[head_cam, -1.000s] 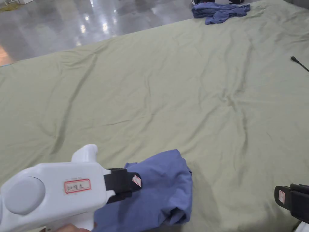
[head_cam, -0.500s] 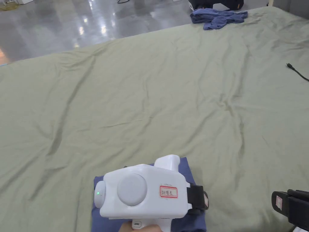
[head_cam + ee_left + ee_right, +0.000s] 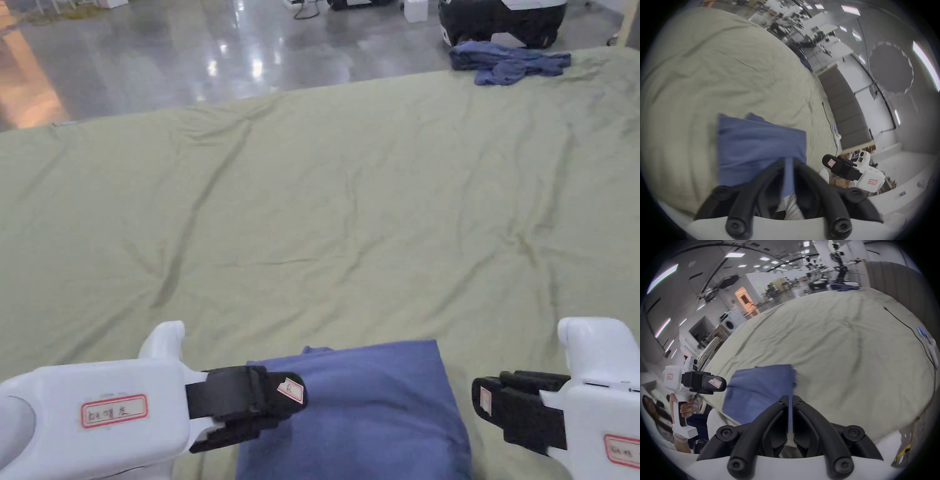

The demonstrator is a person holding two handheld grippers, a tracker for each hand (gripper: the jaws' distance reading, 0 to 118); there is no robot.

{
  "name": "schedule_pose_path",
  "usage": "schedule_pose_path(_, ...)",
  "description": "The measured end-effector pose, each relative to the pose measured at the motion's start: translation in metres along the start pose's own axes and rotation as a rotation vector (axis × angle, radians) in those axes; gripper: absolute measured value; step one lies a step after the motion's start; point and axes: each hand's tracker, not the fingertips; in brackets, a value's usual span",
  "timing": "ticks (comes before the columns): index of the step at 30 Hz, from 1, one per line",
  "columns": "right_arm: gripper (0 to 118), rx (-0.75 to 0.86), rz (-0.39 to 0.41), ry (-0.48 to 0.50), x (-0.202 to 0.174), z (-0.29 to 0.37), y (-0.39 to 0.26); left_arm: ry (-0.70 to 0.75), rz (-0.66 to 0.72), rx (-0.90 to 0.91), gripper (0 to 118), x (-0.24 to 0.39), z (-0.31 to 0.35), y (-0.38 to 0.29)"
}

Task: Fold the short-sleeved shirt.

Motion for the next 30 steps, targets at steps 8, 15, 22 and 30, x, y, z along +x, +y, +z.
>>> schedule_pose_path(8, 6, -0.147, 0.11, -0.069, -0.028, -0.081, -0.002, 0.034, 0.221, 0.041, 106, -0.069, 0.02, -0.001)
schedule_pose_path(15, 6, -0.145, 0.044, -0.026, -0.015, -0.079, 0.001, -0.169, 0.272, -0.05, 106, -0.085, -0.028, 0.001)
schedule_pose_path(22, 6, -0.145, 0.039, -0.036, -0.017, -0.078, 0.003, -0.063, 0.12, -0.187, 30, -0.074, -0.071, 0.01)
schedule_pose_path(30, 6, -0.111, 0.06, -0.031, -0.031, -0.062, 0.006, -0.044, 0.064, -0.214, 29, -0.078, -0.04, 0.04)
